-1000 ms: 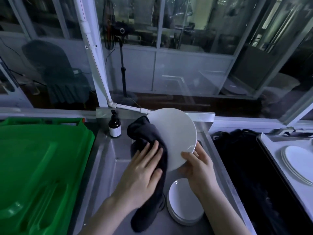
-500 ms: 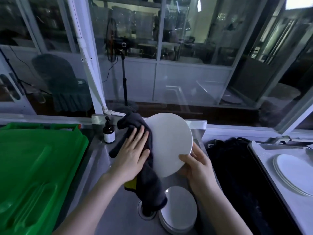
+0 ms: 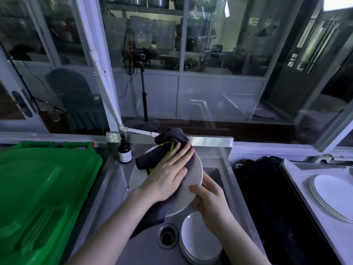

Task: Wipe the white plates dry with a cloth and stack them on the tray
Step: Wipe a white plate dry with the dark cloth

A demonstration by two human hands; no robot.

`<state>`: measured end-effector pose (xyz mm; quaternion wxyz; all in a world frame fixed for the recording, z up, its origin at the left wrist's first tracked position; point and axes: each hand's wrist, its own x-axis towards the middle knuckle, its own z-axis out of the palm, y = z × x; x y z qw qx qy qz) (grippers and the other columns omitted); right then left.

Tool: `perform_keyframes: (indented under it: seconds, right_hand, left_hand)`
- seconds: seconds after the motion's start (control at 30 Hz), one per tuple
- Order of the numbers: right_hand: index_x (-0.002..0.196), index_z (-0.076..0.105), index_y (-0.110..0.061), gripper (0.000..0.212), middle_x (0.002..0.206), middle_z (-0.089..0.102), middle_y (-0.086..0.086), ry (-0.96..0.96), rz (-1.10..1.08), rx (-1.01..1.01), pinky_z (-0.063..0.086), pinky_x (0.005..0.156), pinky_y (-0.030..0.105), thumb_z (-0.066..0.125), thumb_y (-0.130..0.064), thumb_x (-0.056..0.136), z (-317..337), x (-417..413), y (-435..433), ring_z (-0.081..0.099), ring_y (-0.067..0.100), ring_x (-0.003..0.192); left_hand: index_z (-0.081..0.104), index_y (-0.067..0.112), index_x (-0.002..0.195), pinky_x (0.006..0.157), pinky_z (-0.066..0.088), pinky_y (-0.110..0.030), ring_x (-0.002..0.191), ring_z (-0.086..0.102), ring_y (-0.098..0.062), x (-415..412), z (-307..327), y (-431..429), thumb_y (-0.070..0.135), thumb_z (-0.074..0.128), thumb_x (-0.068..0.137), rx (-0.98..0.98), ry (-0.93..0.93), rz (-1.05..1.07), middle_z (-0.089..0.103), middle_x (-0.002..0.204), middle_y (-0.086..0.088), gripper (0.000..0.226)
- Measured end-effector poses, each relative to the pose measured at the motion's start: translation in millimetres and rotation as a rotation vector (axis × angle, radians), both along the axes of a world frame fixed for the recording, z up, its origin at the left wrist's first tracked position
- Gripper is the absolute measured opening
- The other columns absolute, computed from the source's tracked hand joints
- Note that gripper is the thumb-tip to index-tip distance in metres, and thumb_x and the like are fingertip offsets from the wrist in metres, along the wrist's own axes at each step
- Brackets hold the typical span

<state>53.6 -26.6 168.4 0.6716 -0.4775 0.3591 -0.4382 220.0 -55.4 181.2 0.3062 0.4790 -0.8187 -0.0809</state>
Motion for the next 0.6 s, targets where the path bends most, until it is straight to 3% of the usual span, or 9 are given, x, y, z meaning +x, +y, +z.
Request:
perform_keyframes:
  seconds: [0.07, 0.13, 0.2, 0.3, 0.37, 0.43, 0.53, 0.6]
  right_hand:
    - [0.116, 0.071, -0.023, 0.045, 0.087, 0.07, 0.004, -0.023, -0.029, 0.01, 0.056, 0.061, 0.033, 0.058, -0.008, 0.076, 0.5, -5.4, -1.1, 0.067, 0.021, 0.075]
    - [0.115, 0.071, -0.02, 0.044, 0.091, 0.066, 0.01, -0.062, -0.076, 0.027, 0.057, 0.063, 0.038, 0.06, -0.008, 0.074, 1.1, -12.3, -3.5, 0.065, 0.027, 0.081]
    - [0.116, 0.071, -0.02, 0.046, 0.098, 0.065, 0.015, -0.097, -0.116, 0.033, 0.056, 0.067, 0.039, 0.06, -0.007, 0.073, 3.1, -18.5, -6.8, 0.061, 0.029, 0.086]
    - [0.122, 0.069, -0.022, 0.051, 0.107, 0.068, 0.016, -0.099, -0.124, 0.0, 0.056, 0.071, 0.039, 0.059, -0.006, 0.075, 6.0, -22.7, -9.9, 0.064, 0.029, 0.093]
    - [0.124, 0.067, -0.023, 0.052, 0.104, 0.069, 0.014, -0.075, -0.1, -0.011, 0.057, 0.068, 0.042, 0.059, -0.006, 0.076, 5.5, -20.7, -9.0, 0.065, 0.03, 0.09]
    - [0.123, 0.068, -0.024, 0.05, 0.096, 0.071, 0.01, -0.038, -0.077, -0.007, 0.057, 0.065, 0.04, 0.058, -0.006, 0.077, 1.9, -15.4, -4.5, 0.067, 0.028, 0.084]
    - [0.119, 0.07, -0.025, 0.046, 0.082, 0.071, 0.0, -0.007, -0.047, 0.003, 0.053, 0.056, 0.027, 0.052, -0.006, 0.082, -8.6, -7.4, 4.9, 0.067, 0.011, 0.071]
    - [0.122, 0.069, -0.026, 0.049, 0.076, 0.069, -0.004, -0.002, -0.027, 0.021, 0.05, 0.054, 0.023, 0.048, -0.003, 0.084, -13.2, -6.3, 8.4, 0.063, 0.005, 0.064]
  left_hand:
    - [0.036, 0.012, 0.149, 0.119, 0.008, -0.017, 0.149, 0.018, -0.011, 6.8, 4.1, -0.3, 0.0, 0.045, 0.099, 0.076, 0.25, 0.061, 0.027, 0.158, 0.005, 0.053]
    - [0.046, 0.013, 0.144, 0.118, 0.021, -0.021, 0.142, 0.036, -0.013, 15.1, 2.8, 3.4, -0.012, 0.052, 0.089, 0.081, 0.431, 0.216, 0.042, 0.151, 0.003, 0.061]
    - [0.053, 0.009, 0.135, 0.114, 0.036, -0.035, 0.129, 0.046, -0.015, 14.1, -4.3, 11.1, -0.017, 0.059, 0.078, -0.013, 0.453, 0.373, 0.046, 0.139, -0.007, 0.063]
    - [0.058, 0.007, 0.115, 0.095, 0.045, -0.025, 0.099, 0.047, -0.006, 0.5, -17.7, 28.5, -0.007, 0.074, 0.075, -0.107, 0.538, 0.609, 0.044, 0.115, -0.005, 0.046]
    - [0.062, 0.006, 0.112, 0.091, 0.041, -0.021, 0.1, 0.053, -0.016, -12.0, -22.7, 37.0, 0.008, 0.072, 0.083, -0.13, 0.471, 0.644, 0.052, 0.113, -0.007, 0.03]
    - [0.066, 0.004, 0.117, 0.1, 0.039, -0.024, 0.113, 0.057, -0.023, -24.6, -21.8, 42.7, 0.025, 0.056, 0.095, -0.118, 0.331, 0.501, 0.058, 0.125, -0.009, 0.032]
    - [0.056, 0.011, 0.136, 0.116, 0.029, -0.03, 0.139, 0.038, -0.015, -32.7, -14.1, 40.6, 0.035, 0.033, 0.101, -0.043, 0.155, 0.172, 0.044, 0.147, 0.001, 0.048]
    - [0.045, 0.014, 0.145, 0.118, 0.025, -0.038, 0.145, 0.026, -0.018, -27.2, -11.7, 29.7, 0.039, 0.028, 0.102, -0.021, 0.012, 0.103, 0.032, 0.153, 0.002, 0.053]
